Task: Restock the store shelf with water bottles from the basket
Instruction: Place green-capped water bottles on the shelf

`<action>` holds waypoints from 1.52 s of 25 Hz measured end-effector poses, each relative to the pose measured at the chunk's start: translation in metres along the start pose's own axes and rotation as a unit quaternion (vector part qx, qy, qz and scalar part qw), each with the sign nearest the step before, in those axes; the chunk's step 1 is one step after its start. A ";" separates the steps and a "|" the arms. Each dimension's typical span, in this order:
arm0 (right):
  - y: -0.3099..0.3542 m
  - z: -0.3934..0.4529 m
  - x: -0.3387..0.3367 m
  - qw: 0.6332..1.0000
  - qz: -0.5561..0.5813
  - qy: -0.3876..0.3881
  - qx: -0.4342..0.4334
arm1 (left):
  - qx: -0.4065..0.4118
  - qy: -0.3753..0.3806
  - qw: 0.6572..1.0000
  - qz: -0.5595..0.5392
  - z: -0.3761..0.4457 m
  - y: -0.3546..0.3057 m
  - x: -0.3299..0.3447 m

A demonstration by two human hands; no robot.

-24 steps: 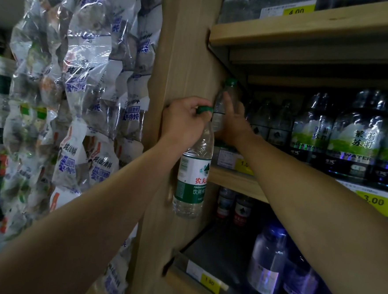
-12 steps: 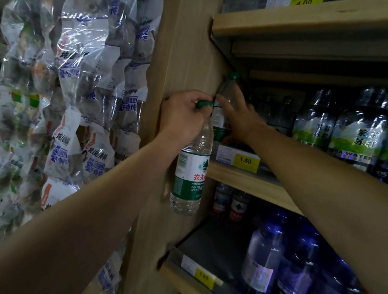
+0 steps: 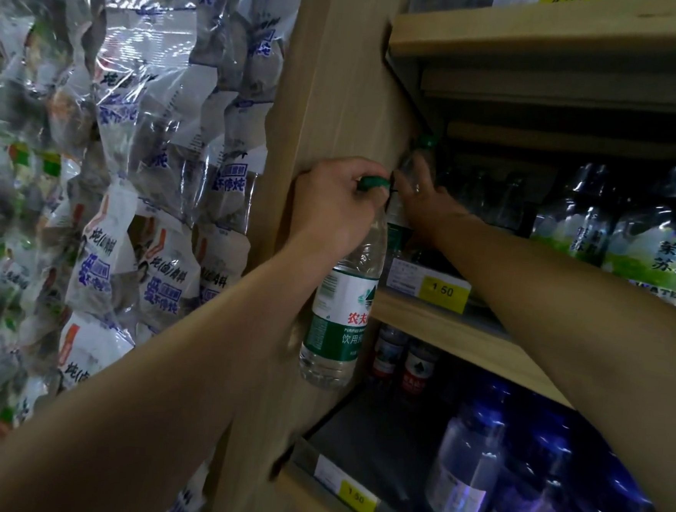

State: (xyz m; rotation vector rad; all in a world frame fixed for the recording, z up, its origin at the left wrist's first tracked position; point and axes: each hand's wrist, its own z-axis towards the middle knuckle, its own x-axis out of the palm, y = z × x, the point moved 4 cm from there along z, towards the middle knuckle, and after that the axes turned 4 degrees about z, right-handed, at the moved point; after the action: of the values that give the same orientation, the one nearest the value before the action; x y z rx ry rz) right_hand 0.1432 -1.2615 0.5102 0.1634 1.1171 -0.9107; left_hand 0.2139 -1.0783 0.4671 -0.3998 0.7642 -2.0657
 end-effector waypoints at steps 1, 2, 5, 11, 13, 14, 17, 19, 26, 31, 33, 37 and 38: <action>0.000 0.004 0.002 1.000 -0.002 0.006 -0.002 | -0.004 -0.001 1.000 0.001 0.000 0.000 0.000; -0.001 0.008 0.003 1.000 -0.004 0.009 -0.002 | -0.006 -0.001 1.000 0.005 0.000 0.000 0.000; -0.008 0.013 0.007 1.000 -0.016 0.006 0.007 | -0.003 -0.003 1.000 0.019 -0.001 -0.004 0.001; -0.007 0.006 -0.001 0.999 0.024 0.003 0.032 | -0.005 0.020 0.999 0.030 -0.003 -0.009 -0.002; -0.007 -0.005 -0.008 0.998 0.049 -0.019 0.030 | -0.004 0.023 0.999 0.032 -0.003 -0.010 -0.002; -0.006 -0.010 -0.012 0.997 0.060 -0.035 0.019 | -0.005 0.023 0.999 0.033 -0.003 -0.009 -0.003; -0.010 -0.037 -0.032 0.995 0.069 -0.077 0.001 | -0.001 0.030 0.999 0.028 -0.004 -0.011 -0.002; -0.014 -0.057 -0.050 0.993 0.064 -0.101 0.003 | 0.018 0.037 0.999 0.016 -0.003 -0.018 -0.002; -0.023 -0.120 -0.107 0.983 0.034 -0.177 0.018 | 0.115 0.006 0.993 -0.013 0.015 -0.081 -0.013; -0.040 -0.155 -0.120 0.980 0.021 -0.187 0.059 | 0.200 -0.082 0.976 0.027 0.031 -0.133 -0.012; -0.049 -0.165 -0.124 0.980 0.016 -0.183 0.080 | 0.239 -0.123 0.961 0.060 0.034 -0.145 -0.006; -0.059 -0.180 -0.130 0.978 0.013 -0.188 0.089 | 0.257 -0.128 0.957 0.035 0.046 -0.142 0.019; -0.059 -0.181 -0.129 0.979 0.014 -0.185 0.087 | 0.252 -0.126 0.959 0.029 0.048 -0.135 0.025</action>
State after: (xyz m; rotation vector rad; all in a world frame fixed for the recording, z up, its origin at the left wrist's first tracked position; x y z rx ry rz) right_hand -0.0419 -1.1312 0.5512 0.1448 0.6881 -0.9666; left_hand 0.1412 -1.0586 0.5913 -0.3361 0.0835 -2.0146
